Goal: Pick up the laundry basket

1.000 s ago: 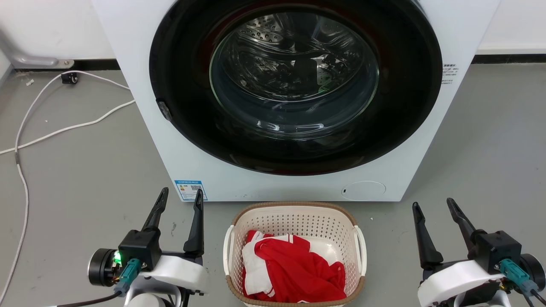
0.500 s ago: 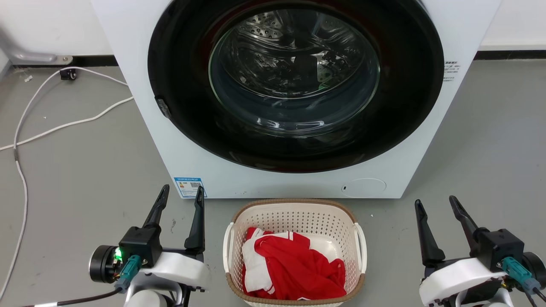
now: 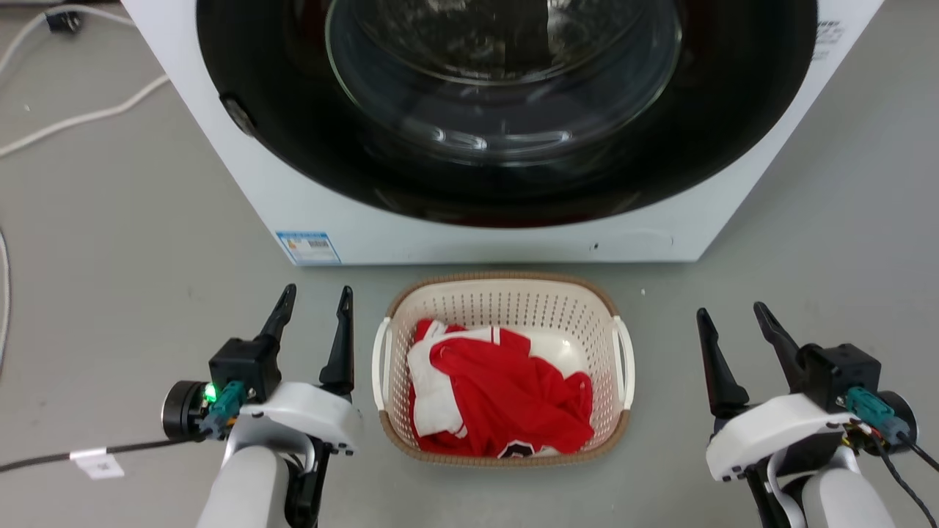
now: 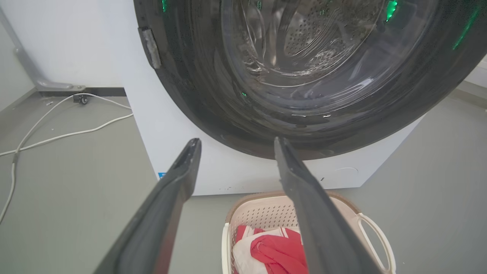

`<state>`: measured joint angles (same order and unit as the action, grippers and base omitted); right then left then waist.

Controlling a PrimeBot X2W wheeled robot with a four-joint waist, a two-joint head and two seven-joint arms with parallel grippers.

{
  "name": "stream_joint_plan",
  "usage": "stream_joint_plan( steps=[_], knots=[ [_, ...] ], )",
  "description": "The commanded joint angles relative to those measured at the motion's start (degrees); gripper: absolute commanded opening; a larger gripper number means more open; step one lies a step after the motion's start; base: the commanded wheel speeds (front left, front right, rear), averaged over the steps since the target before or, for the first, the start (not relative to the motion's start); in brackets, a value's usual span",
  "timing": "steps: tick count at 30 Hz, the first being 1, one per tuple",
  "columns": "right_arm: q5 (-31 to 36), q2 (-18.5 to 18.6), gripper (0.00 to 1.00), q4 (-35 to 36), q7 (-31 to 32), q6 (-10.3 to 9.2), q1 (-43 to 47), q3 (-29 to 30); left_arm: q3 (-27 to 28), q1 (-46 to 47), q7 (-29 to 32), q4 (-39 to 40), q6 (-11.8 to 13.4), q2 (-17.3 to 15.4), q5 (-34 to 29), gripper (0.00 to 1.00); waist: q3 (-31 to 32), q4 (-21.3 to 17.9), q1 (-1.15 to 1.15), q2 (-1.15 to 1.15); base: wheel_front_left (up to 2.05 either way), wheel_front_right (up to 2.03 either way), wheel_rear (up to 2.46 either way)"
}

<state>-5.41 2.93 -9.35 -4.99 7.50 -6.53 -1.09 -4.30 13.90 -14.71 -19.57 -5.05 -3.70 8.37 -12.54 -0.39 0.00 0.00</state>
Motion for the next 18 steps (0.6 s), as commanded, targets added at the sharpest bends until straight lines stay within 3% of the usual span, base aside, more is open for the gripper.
stream_joint_plan(
  steps=[1, 11, 16, 18],
  knots=[
    [-0.48, -0.1, 1.0, -1.35, -0.05, -0.02, -2.12, -0.24, 0.01, 2.3, 0.23, -2.03, -0.36, -0.37, 0.59, 1.0, -5.44, -0.29, 0.0, 0.0, 0.0, 0.0, 0.0],
    [-3.13, -0.08, 1.0, -12.26, -0.95, -0.02, -11.14, -2.54, -0.21, 10.79, 1.46, -15.16, -1.55, -1.72, 3.8, 1.0, -15.31, -1.74, 0.0, 0.0, 0.0, 0.0, 0.0],
    [-4.43, -0.07, 1.0, -20.87, -1.66, -0.02, -17.66, -4.31, -1.27, 16.52, 2.37, -22.99, -2.22, -2.41, 6.06, 1.0, -19.83, -2.31, 0.0, 0.0, 0.0, 0.0, 0.0],
    [-5.93, -0.07, 1.0, -28.19, -1.72, -0.03, -22.72, -6.2, -2.5, 21.3, 2.79, -28.99, -2.39, -3.0, 7.93, 1.0, -22.78, -2.59, 0.0, 0.0, 0.0, 0.0, 0.0]
  ],
)
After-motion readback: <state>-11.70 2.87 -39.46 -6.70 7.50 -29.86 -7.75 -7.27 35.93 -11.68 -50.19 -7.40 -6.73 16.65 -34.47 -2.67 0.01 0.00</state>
